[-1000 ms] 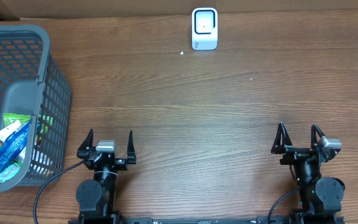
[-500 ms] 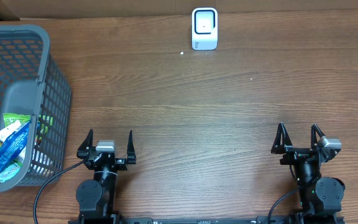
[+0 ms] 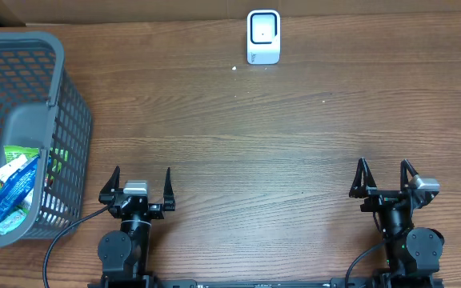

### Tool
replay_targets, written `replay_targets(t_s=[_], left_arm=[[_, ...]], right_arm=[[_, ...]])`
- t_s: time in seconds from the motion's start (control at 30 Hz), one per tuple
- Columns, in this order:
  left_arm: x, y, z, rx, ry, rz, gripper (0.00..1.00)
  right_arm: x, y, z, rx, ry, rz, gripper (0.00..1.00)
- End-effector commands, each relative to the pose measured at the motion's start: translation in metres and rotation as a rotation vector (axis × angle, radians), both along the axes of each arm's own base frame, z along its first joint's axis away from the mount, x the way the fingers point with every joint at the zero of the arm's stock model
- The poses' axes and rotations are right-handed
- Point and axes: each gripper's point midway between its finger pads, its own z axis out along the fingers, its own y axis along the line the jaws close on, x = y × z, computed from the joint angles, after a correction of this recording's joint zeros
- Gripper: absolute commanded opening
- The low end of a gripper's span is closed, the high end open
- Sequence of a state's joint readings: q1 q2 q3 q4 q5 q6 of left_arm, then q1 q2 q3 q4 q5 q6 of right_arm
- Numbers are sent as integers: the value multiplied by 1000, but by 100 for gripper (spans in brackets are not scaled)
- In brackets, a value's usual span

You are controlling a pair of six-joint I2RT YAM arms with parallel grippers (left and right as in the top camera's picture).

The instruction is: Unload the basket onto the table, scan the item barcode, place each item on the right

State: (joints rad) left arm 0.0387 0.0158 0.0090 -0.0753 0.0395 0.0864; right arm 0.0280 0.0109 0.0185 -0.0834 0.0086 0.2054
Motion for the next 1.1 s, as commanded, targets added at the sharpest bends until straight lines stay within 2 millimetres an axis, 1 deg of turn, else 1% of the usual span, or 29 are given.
replay_targets(t_s=[0.0, 1.03, 1.07], left_arm=[[0, 1, 0, 24, -3, 6, 100], [0, 1, 0, 24, -3, 6, 100], [0, 1, 0, 24, -3, 6, 100]], right_arm=[[0, -1, -2, -4, -1, -8, 100], [0, -1, -2, -4, -1, -8, 100], [0, -3, 0, -4, -9, -21, 100]])
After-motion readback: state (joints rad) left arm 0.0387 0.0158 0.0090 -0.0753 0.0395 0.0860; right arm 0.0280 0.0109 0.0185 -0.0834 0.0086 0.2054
